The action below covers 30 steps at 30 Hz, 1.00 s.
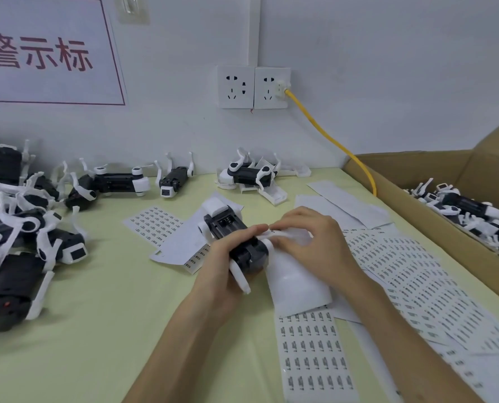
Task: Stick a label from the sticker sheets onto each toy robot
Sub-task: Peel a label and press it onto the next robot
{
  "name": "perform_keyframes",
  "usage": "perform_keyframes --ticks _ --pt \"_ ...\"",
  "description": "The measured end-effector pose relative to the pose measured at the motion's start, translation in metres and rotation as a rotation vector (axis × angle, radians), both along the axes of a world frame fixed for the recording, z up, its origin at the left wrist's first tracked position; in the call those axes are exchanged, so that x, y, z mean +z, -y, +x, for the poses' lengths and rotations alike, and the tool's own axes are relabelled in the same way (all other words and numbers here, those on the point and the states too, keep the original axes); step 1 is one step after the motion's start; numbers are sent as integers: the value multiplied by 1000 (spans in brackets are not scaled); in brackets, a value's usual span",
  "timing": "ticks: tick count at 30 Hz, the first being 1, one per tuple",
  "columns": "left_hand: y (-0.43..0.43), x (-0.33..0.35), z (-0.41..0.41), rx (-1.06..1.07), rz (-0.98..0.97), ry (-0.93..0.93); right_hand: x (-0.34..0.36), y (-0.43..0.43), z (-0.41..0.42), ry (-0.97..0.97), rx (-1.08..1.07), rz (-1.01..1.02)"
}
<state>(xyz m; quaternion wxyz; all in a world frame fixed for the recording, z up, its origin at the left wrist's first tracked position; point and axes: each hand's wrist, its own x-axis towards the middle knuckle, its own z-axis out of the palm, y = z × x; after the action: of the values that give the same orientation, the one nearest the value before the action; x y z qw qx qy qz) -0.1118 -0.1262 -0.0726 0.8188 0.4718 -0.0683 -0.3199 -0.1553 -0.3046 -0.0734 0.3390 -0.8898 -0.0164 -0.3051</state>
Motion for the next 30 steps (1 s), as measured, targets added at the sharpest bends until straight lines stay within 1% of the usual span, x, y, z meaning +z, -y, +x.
perform_keyframes --ticks 3,6,11,16,21,30 --pt "0 1 -2 14 51 23 -1 -1 1 20 -34 -42" --pt "1 3 -4 28 94 60 0 -2 1 41 -19 -62" --pt "1 6 -7 -31 145 107 -2 0 1 33 -16 -17" --pt "2 9 -8 -54 178 132 -3 -1 1 42 -1 -24" --pt "2 12 -12 -73 202 129 -5 -3 1 -5 -24 69" --pt "1 11 -13 -59 290 133 -1 -7 0 -170 -102 243"
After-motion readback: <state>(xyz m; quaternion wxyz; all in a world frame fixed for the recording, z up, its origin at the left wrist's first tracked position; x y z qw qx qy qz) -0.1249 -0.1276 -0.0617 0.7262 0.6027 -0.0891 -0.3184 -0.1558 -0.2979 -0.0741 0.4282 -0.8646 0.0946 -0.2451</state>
